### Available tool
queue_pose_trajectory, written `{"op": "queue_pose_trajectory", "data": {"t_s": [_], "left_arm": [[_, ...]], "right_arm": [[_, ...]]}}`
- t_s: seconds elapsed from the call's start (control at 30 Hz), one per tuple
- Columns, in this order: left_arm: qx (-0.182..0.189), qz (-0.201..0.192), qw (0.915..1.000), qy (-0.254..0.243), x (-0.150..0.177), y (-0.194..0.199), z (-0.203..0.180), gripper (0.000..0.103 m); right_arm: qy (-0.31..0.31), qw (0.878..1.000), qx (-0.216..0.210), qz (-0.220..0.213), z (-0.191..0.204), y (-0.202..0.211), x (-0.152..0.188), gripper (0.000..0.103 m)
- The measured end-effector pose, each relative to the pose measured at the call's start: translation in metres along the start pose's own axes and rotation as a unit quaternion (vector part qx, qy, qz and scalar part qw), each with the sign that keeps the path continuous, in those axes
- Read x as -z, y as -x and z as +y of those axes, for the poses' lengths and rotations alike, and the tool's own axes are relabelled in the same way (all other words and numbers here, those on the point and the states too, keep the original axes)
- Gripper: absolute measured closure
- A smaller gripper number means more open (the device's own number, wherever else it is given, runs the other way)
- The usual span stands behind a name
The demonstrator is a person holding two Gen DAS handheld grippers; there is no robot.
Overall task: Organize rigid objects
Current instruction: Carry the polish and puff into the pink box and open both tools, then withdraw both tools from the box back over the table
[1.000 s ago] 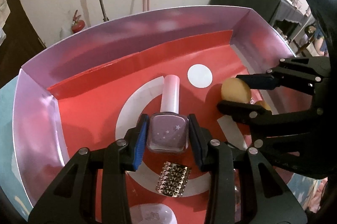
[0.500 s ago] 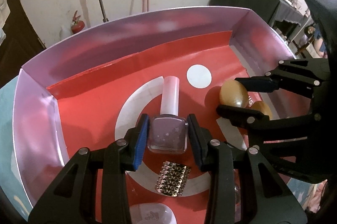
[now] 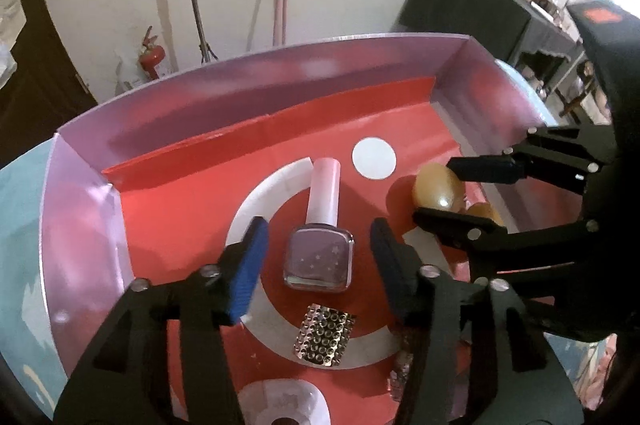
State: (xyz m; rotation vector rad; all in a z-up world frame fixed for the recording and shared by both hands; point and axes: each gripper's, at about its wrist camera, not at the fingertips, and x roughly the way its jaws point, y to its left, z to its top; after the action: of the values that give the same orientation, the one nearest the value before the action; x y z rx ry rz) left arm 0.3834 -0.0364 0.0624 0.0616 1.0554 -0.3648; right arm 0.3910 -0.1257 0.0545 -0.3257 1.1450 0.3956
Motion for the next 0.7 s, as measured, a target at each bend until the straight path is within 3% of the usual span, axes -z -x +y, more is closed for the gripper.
{"op": "queue_pose_trajectory", "data": {"t_s": [0.1,0.33,0.4,0.7], "left_arm": [[0.009,-0.008,0.9999,0.005,0.001,0.009,-0.001,0.041],[0.009,-0.042,0.9991,0.002,0.010,0.042,-0.011,0.039],[-0.006,-0.059,0.9982,0.004,0.016,0.056,-0.016,0.031],[-0.046,-0.134,0.9899,0.009,0.043,0.120,-0.031,0.027]], "right_arm": [[-0.010,1.000,0.000,-0.003,-0.004,0.004,0.003,0.051],[-0.024,0.999,-0.001,-0.028,-0.009,0.029,0.012,0.042],[-0.029,0.999,-0.002,-0.038,-0.010,0.040,0.016,0.041],[-0.058,0.994,-0.001,-0.093,-0.018,0.098,0.042,0.029]]}}
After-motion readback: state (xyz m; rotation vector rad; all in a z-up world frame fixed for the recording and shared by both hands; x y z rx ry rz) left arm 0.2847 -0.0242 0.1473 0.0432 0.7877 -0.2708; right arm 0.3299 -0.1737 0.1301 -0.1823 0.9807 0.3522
